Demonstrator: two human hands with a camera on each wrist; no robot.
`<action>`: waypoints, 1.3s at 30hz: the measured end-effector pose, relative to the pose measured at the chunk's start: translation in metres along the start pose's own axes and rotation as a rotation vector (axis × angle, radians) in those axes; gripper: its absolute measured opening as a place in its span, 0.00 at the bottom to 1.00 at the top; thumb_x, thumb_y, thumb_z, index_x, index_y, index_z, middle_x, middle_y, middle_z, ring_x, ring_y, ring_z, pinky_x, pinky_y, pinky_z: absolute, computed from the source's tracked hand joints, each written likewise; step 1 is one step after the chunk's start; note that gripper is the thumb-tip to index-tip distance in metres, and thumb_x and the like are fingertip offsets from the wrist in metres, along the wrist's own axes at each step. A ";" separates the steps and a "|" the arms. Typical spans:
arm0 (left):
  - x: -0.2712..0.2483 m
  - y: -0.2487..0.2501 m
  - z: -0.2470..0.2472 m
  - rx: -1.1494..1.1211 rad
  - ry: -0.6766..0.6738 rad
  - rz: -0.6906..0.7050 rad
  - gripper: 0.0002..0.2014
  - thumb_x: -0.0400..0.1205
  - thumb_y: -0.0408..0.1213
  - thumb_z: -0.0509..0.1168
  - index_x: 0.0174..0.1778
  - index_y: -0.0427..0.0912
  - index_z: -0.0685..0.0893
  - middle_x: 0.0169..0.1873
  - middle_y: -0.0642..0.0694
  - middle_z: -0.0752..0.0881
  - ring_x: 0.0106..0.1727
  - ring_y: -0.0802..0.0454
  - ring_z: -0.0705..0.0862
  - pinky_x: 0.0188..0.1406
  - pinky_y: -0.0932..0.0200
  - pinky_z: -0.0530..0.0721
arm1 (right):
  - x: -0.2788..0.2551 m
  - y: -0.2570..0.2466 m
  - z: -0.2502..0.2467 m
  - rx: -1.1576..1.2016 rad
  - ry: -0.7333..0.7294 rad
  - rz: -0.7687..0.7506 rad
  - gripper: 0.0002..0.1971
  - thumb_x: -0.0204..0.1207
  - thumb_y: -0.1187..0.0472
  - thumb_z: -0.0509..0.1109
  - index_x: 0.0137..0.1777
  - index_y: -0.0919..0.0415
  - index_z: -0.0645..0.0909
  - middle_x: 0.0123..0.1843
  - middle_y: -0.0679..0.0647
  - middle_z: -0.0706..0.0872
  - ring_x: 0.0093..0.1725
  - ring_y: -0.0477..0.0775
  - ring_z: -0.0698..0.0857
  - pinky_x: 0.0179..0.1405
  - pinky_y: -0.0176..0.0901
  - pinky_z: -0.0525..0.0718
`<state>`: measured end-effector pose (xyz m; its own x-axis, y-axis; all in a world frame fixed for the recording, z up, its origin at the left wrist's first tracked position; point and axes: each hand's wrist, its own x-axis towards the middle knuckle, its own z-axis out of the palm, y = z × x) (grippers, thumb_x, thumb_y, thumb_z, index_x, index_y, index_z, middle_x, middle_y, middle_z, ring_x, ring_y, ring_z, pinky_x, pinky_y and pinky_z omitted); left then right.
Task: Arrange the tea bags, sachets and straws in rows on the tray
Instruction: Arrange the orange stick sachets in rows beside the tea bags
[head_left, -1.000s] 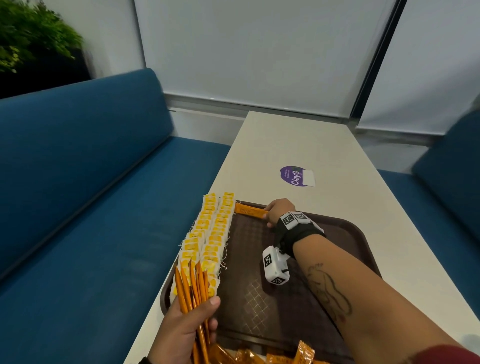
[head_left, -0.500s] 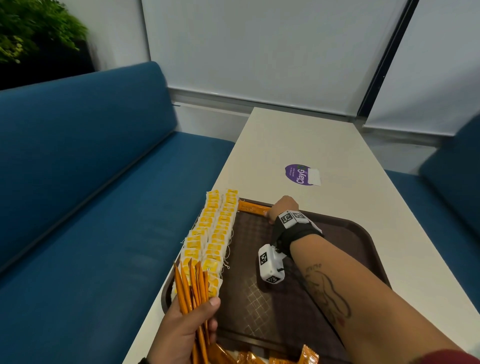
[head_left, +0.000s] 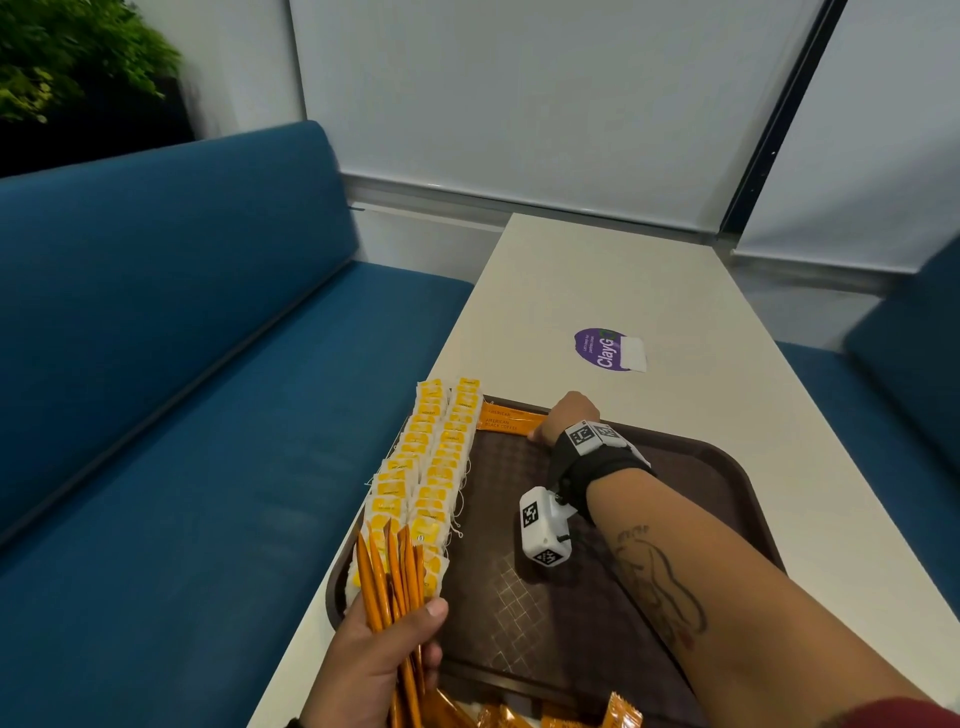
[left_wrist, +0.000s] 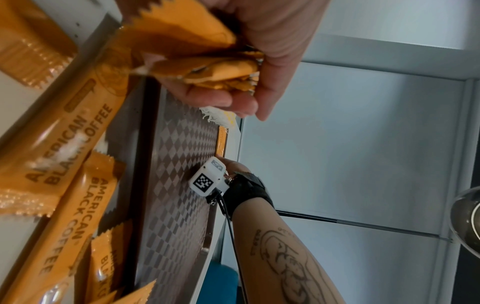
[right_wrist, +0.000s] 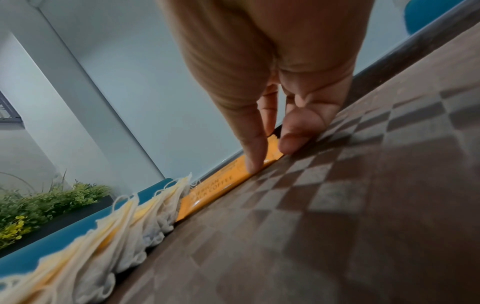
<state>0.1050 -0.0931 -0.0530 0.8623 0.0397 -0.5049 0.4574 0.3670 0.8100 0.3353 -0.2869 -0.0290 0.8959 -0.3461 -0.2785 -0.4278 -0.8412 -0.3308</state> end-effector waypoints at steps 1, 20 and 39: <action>0.000 0.000 0.000 0.002 0.000 0.001 0.15 0.72 0.32 0.73 0.54 0.42 0.80 0.21 0.40 0.81 0.23 0.45 0.81 0.25 0.55 0.80 | -0.001 -0.001 -0.001 -0.011 -0.003 -0.003 0.23 0.72 0.51 0.76 0.61 0.64 0.77 0.59 0.57 0.84 0.60 0.55 0.84 0.56 0.40 0.79; 0.002 0.000 -0.001 -0.017 -0.024 -0.012 0.17 0.72 0.32 0.72 0.55 0.43 0.79 0.22 0.40 0.82 0.22 0.46 0.81 0.23 0.56 0.80 | 0.004 0.001 0.000 -0.003 0.030 -0.051 0.21 0.72 0.56 0.77 0.61 0.65 0.77 0.61 0.59 0.84 0.61 0.58 0.83 0.50 0.40 0.78; -0.007 0.008 0.005 -0.014 -0.097 -0.062 0.15 0.73 0.33 0.71 0.55 0.40 0.79 0.25 0.39 0.85 0.24 0.46 0.83 0.24 0.55 0.84 | 0.002 0.003 0.002 0.025 0.030 0.019 0.25 0.71 0.49 0.77 0.61 0.64 0.76 0.59 0.57 0.85 0.59 0.56 0.84 0.54 0.41 0.79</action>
<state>0.1034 -0.0953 -0.0413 0.8499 -0.0728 -0.5219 0.5076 0.3792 0.7737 0.3352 -0.2892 -0.0327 0.8904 -0.3748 -0.2582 -0.4477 -0.8237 -0.3481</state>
